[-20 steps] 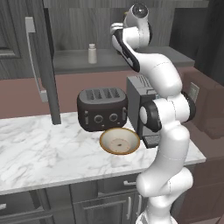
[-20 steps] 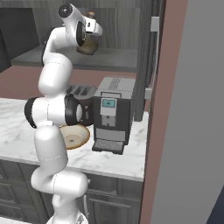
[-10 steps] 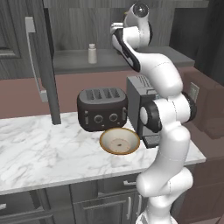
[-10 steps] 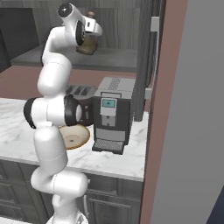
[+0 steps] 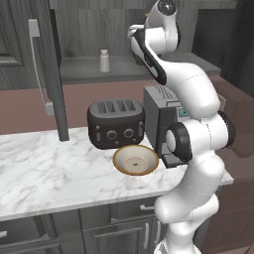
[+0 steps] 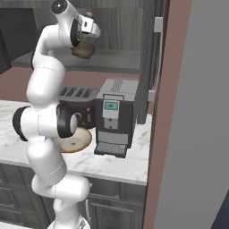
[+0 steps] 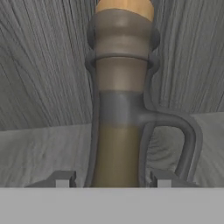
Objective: Retrieve the bottle and the shaker from the cabinet and place them next to the mixing bowl on the counter. Then add garlic from the fridge to the mixing bowl.
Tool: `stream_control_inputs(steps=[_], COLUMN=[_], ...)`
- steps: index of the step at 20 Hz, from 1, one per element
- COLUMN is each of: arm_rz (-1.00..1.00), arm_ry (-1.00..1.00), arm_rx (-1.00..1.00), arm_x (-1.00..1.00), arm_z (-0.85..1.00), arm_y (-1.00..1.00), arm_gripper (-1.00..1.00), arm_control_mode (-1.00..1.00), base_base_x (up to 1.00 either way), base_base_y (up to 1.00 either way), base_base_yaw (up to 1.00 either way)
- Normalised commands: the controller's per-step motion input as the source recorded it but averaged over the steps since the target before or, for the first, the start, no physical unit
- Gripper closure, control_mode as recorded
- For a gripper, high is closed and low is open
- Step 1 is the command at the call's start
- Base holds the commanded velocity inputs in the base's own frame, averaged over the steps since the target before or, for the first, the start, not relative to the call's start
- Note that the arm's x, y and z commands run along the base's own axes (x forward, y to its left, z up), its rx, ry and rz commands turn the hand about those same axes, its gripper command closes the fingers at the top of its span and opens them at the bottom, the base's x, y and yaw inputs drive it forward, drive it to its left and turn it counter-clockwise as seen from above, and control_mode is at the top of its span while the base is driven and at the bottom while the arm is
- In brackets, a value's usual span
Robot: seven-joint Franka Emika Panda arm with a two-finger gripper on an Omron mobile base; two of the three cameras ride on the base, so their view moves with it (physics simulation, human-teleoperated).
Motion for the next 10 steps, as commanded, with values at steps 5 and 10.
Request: stream_control_inputs(steps=[5, 10], arm_rz=[0.0, 0.0], arm_ry=[-0.04, -0.05], arm_rx=[0.0, 0.01], arm_x=[-0.84, -0.79], arm_z=[-0.28, -0.22], arm_y=[0.0, 0.0], arm_gripper=[1.0, 1.0], arm_control_mode=[-1.0, -1.0], base_base_x=[0.0, 0.0], base_base_y=[0.0, 0.0], base_base_yaw=[0.0, 0.0])
